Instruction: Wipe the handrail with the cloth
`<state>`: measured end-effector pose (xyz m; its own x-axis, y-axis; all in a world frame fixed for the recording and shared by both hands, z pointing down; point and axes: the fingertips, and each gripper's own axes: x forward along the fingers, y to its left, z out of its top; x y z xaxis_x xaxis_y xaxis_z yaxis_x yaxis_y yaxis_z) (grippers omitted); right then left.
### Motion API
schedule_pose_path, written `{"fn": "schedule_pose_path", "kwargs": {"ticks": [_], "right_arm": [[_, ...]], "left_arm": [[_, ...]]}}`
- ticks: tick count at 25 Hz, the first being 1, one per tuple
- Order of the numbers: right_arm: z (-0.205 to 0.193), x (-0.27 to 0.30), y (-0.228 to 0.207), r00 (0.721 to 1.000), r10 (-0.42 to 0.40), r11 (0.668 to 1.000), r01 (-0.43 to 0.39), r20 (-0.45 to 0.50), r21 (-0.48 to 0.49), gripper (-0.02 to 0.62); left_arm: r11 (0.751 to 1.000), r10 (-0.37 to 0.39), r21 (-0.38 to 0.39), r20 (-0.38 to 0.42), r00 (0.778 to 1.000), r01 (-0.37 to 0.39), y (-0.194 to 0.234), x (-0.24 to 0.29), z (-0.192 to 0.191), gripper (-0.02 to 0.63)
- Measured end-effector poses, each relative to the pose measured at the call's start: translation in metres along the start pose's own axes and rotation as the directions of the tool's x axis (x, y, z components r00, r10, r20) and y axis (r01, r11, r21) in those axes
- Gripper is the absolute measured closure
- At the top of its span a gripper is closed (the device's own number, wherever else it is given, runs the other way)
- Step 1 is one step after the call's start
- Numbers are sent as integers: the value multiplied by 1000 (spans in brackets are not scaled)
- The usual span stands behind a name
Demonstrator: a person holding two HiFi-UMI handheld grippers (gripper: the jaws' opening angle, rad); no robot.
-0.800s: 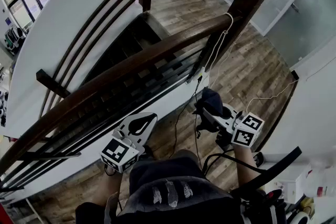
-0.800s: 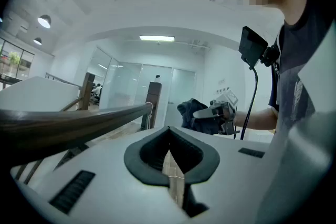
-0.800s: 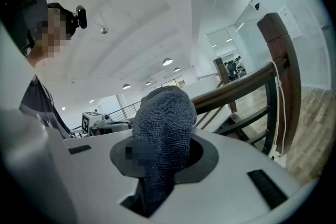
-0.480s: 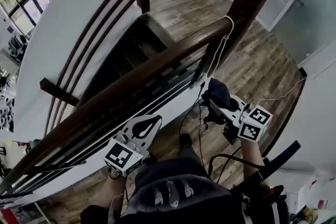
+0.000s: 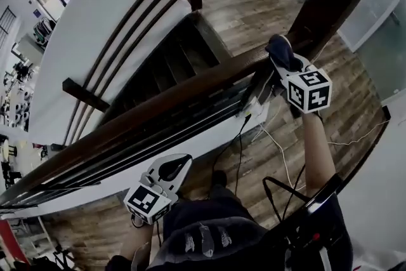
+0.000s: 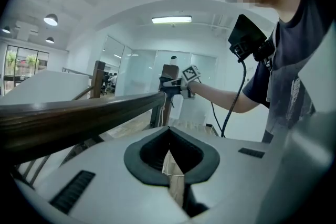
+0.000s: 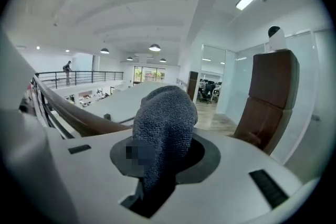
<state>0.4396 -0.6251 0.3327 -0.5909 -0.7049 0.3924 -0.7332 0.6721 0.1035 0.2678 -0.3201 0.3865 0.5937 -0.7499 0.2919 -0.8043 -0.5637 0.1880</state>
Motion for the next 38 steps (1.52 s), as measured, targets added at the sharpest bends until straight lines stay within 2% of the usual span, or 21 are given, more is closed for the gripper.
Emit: {"fn": "schedule_pose_path", "kwargs": {"ticks": [3,6,10,15,20,24,27,29,31,35,38], "right_arm": [[-4,44,-46,992,-113,992,108,-64,-72,514],[-13,67,-58,981,-161,981,148,-109,-123,515],[-18,72,-34,986,-124,990,116,-109,-79,515],[-12,72,4,982,-140,988,130,-125,-87,515],[-3,79,107,986,-51,998,45,-158,-47,515],[2,82,197,986,-53,999,53,-157,-1,515],[13,91,271,984,-57,998,56,-169,-10,515],[20,94,309,981,-65,998,60,-182,-35,518],[24,95,348,980,-30,999,23,-195,-40,518],[34,90,441,979,78,990,-99,-191,-102,518],[53,70,514,966,186,968,-212,-179,-138,518]], "left_arm": [[999,53,-5,-28,998,-53,1,0,-8,600],[994,110,-22,-25,994,-111,3,-16,-19,600],[987,159,0,-52,986,-159,18,-46,-34,600],[984,175,-29,-32,984,-176,30,-85,-50,600],[990,129,-61,3,992,-129,38,-162,-88,600],[991,106,-82,37,994,-102,61,-243,-119,600],[993,100,-56,-9,995,-101,87,-304,-138,600],[993,116,-24,-42,992,-117,97,-338,-142,600],[990,141,-23,-45,989,-142,102,-368,-146,600],[960,265,-85,-42,963,-268,100,-429,-161,600],[939,323,-105,-63,944,-328,65,-467,-163,600]]}}
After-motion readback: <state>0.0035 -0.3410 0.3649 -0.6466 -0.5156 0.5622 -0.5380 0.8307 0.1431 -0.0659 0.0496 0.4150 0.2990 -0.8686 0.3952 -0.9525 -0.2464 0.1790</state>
